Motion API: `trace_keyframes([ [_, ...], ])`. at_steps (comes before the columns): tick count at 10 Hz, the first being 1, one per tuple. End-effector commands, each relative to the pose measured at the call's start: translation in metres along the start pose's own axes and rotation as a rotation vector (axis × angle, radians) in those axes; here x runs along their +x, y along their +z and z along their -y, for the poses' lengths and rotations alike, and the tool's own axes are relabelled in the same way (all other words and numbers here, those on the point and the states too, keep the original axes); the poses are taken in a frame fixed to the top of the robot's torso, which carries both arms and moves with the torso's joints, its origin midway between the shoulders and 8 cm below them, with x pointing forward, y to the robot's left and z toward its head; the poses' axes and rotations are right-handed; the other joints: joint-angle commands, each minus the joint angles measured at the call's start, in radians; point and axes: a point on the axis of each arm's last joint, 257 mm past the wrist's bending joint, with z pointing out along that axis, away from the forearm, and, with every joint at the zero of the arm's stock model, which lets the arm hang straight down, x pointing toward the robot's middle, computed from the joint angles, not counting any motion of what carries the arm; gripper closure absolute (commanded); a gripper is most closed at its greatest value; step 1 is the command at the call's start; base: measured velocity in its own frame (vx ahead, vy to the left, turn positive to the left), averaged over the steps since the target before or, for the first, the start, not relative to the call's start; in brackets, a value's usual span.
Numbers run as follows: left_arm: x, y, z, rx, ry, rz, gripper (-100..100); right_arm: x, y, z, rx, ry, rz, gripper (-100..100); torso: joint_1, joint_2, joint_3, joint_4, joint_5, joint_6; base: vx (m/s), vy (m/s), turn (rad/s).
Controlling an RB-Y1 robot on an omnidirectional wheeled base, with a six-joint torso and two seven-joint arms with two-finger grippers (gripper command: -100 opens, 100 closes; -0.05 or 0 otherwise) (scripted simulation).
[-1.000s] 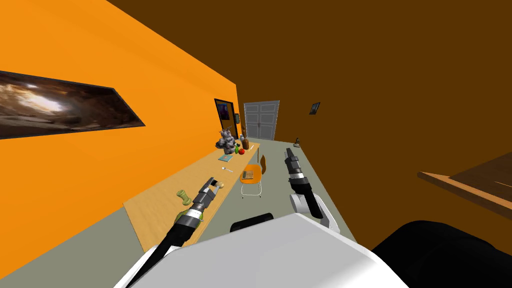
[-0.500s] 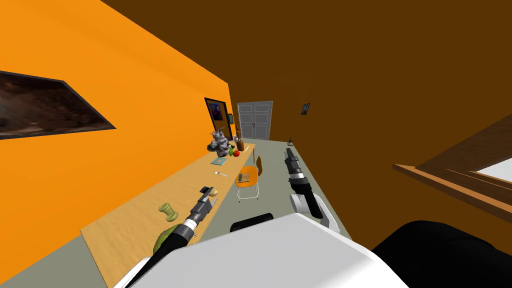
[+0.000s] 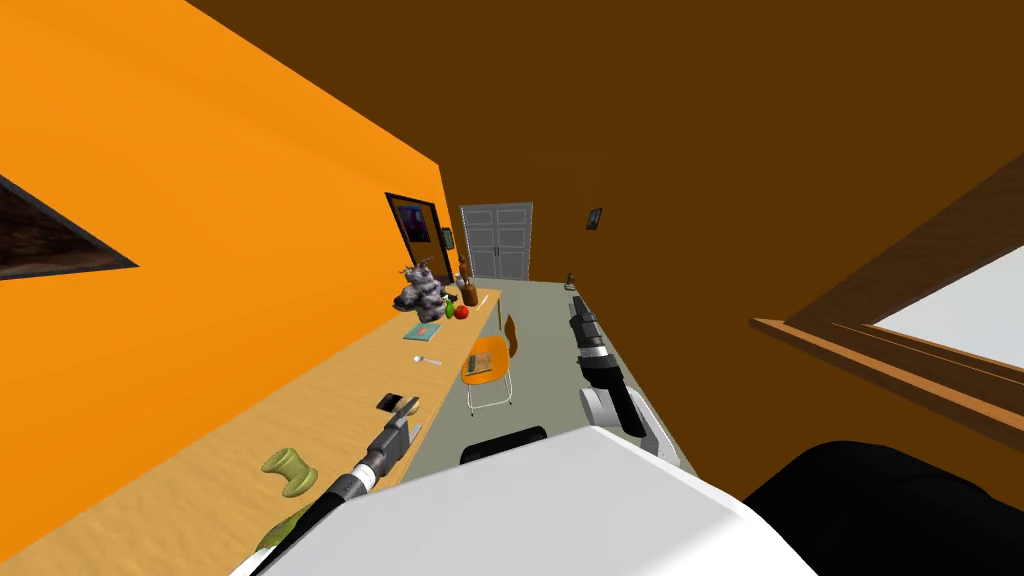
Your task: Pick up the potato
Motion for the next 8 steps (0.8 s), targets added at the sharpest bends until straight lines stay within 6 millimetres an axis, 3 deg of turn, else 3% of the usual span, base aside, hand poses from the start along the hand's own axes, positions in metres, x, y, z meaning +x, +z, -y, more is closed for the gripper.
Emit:
trace_keyframes([
  [1,-0.009,0.000,-0.011,-0.034,0.001,0.008,-100,0.000,0.000,0.000,0.000,0.000,0.000,0,0.000,0.000,0.000,0.000,0.000,0.000,0.078,-0.001,-0.061],
  [5,-0.056,-0.032,-0.075,-0.226,0.013,0.066,-100,0.000,0.000,0.000,0.000,0.000,0.000,0,0.000,0.000,0.000,0.000,0.000,0.000,0.096,0.007,-0.170],
  [6,-0.056,-0.032,-0.075,-0.226,0.013,0.066,-100,0.000,0.000,0.000,0.000,0.000,0.000,0,0.001,-0.001,0.000,0.000,0.000,0.000,0.083,0.018,-0.059],
  [8,-0.078,-0.052,-0.102,-0.311,0.020,0.097,-100,0.000,0.000,0.000,0.000,0.000,0.000,0,0.001,0.002,0.001,0.000,0.000,0.000,0.063,0.026,-0.134],
])
